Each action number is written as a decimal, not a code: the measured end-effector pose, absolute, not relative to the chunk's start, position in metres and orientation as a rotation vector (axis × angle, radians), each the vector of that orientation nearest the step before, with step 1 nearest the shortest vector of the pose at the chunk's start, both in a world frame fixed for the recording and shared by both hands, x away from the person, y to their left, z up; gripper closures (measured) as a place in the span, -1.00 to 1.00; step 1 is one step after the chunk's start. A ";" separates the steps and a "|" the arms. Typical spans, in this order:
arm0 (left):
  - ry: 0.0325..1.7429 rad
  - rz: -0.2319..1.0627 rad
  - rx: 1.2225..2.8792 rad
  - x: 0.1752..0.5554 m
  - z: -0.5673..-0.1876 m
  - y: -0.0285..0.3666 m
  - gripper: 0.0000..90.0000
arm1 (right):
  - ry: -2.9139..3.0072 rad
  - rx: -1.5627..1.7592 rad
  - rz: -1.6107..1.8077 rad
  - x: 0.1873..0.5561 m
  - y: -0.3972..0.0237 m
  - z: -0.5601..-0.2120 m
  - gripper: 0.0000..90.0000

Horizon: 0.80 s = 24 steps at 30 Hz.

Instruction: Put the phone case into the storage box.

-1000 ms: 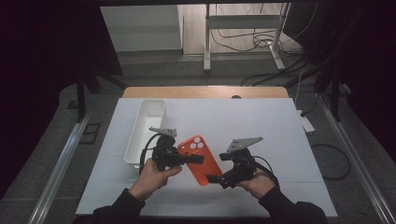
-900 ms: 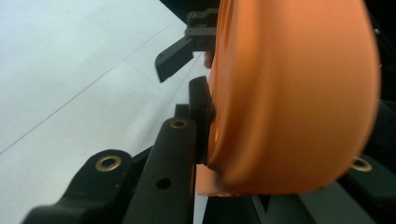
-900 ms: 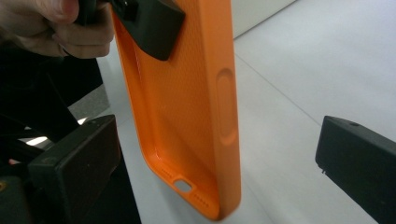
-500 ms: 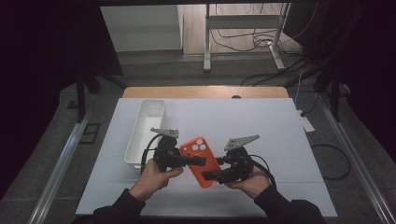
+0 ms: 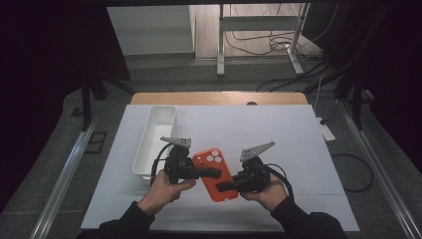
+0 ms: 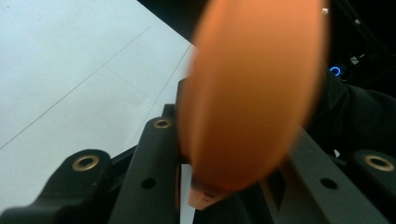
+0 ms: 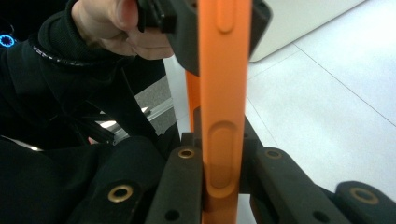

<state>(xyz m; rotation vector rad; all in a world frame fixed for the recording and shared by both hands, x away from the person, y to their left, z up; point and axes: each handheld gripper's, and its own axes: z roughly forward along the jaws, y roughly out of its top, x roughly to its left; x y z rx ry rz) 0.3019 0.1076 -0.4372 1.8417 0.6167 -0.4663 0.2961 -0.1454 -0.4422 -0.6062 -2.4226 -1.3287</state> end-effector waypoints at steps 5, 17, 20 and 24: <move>0.620 -0.435 1.837 0.301 -0.433 0.108 0.55 | -2.451 -0.601 -1.346 0.294 -0.144 -0.438 0.88; 0.671 -0.157 1.908 0.293 -0.418 0.114 -0.37 | -2.515 -0.671 -1.405 0.293 -0.150 -0.434 0.88; 0.700 -0.087 1.931 0.292 -0.416 0.115 -0.58 | -2.529 -0.692 -1.413 0.294 -0.152 -0.434 0.87; 0.732 -0.009 1.950 0.290 -0.414 0.117 -0.82 | -2.550 -0.732 -1.414 0.295 -0.154 -0.434 0.88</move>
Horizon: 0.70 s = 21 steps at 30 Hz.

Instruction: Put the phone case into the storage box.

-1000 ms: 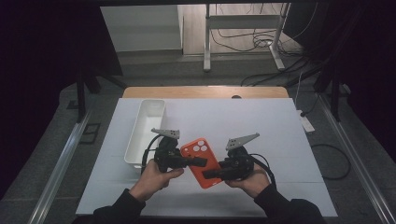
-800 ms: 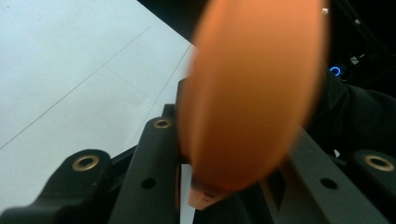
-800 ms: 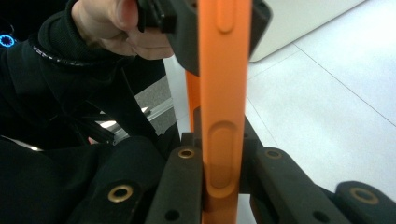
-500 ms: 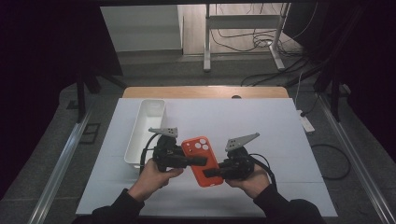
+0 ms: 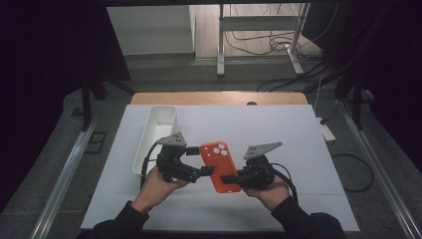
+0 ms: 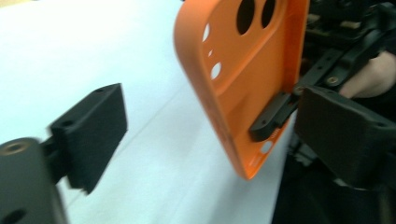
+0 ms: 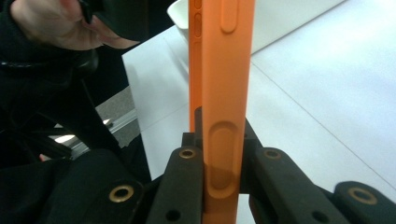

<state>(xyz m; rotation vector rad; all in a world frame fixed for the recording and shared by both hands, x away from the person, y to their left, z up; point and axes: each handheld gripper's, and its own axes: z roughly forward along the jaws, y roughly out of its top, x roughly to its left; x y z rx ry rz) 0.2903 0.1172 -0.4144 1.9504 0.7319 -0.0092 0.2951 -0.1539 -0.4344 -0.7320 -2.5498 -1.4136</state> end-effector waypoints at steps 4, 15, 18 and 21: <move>0.766 0.056 1.980 0.289 -0.415 0.119 -0.94 | -2.558 -0.759 -1.413 0.296 -0.156 -0.435 0.87; 0.852 0.184 2.081 0.287 -0.418 0.117 -1.00 | -2.593 -0.811 -1.418 0.299 -0.159 -0.437 0.87; 0.858 0.186 2.089 0.287 -0.419 0.116 -1.00 | -2.612 -0.823 -1.411 0.299 -0.159 -0.437 0.87; 0.857 0.170 2.096 0.287 -0.420 0.115 -1.00 | -2.632 -0.823 -1.404 0.298 -0.158 -0.438 0.87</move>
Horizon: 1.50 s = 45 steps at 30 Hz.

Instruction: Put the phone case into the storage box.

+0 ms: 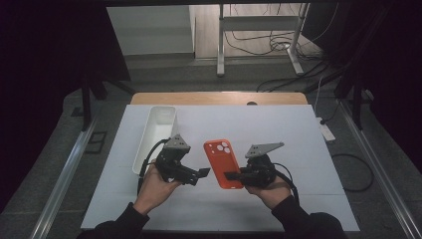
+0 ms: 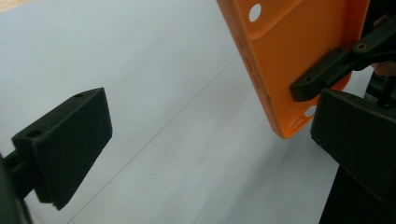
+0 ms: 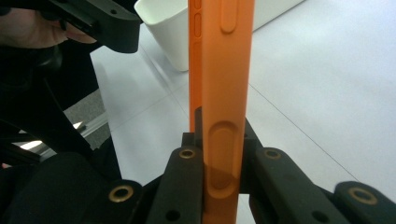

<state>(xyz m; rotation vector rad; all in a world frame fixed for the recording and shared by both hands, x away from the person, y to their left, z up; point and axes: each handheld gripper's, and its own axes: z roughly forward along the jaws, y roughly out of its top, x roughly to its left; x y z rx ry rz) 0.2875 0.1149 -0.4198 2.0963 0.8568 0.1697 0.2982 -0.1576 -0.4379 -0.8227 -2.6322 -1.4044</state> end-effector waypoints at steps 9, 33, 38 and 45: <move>0.878 0.137 2.108 0.289 -0.422 0.110 -0.96 | -2.669 -0.823 -1.395 0.296 -0.154 -0.438 0.87; 0.886 -0.050 2.033 0.292 -0.421 0.115 0.66 | -2.718 -0.806 -1.386 0.293 -0.149 -0.439 0.87; 0.897 -0.073 2.021 0.293 -0.423 0.116 0.82 | -2.728 -0.808 -1.384 0.292 -0.148 -0.439 0.87; 0.924 -0.128 2.009 0.295 -0.424 0.121 0.97 | -2.743 -0.798 -1.378 0.291 -0.147 -0.440 0.87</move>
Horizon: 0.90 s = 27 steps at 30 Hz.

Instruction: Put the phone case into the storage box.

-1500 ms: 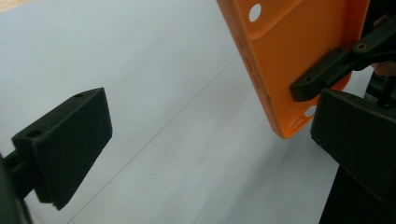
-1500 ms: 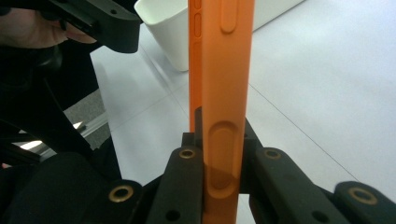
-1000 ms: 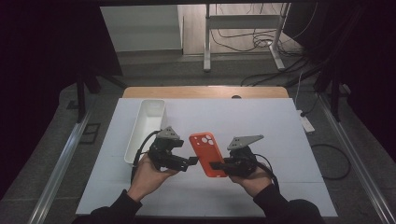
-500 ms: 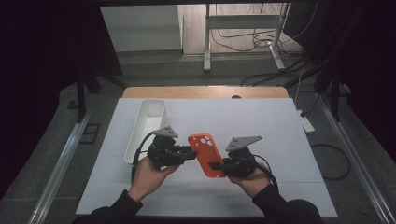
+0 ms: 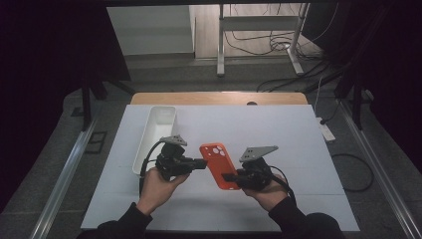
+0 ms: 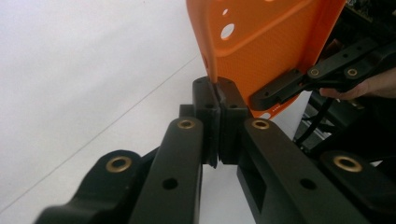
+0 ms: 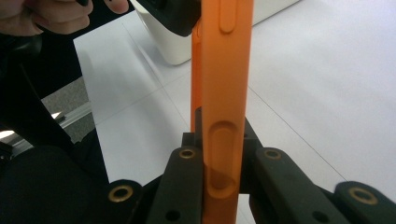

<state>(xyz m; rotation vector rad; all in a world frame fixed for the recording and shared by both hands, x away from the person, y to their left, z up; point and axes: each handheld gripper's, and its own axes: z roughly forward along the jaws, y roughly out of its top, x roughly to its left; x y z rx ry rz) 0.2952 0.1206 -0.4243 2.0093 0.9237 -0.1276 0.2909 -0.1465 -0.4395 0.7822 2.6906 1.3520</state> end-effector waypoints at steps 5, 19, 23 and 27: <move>0.938 -0.154 2.004 0.296 -0.424 0.122 0.98 | 2.691 0.782 1.350 0.291 -0.146 -0.440 0.87; 0.961 -0.228 1.945 0.298 -0.426 0.124 0.99 | 2.706 0.783 1.302 0.291 -0.143 -0.445 0.85; 0.972 -0.246 1.928 0.297 -0.426 0.122 0.99 | 2.700 0.777 1.289 0.290 -0.141 -0.446 0.78; 0.982 -0.247 1.921 0.296 -0.425 0.120 0.99 | 2.692 0.779 1.284 0.290 -0.141 -0.446 0.63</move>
